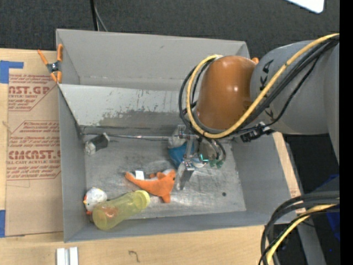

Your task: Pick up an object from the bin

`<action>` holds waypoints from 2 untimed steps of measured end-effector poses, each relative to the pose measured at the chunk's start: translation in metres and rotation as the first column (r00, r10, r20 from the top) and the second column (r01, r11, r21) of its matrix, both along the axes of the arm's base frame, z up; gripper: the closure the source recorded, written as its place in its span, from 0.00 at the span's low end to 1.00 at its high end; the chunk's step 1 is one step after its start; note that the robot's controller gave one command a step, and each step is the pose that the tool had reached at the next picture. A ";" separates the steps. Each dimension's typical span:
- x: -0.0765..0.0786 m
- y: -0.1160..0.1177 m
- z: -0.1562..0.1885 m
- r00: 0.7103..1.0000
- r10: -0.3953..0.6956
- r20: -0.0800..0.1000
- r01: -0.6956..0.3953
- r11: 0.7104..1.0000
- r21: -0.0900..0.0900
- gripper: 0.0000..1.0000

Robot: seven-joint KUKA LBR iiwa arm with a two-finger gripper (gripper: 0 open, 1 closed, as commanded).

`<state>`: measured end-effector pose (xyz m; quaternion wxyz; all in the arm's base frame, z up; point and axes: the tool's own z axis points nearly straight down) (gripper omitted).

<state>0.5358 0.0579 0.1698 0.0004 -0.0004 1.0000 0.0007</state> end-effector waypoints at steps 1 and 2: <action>-0.005 -0.004 -0.048 1.000 0.009 0.007 -0.009 1.000 0.000 0.00; -0.015 -0.001 -0.097 0.998 0.065 -0.001 -0.065 0.998 -0.001 1.00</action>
Offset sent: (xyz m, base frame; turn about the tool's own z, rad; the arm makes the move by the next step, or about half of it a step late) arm -0.0165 -0.0014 -0.0998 -0.0647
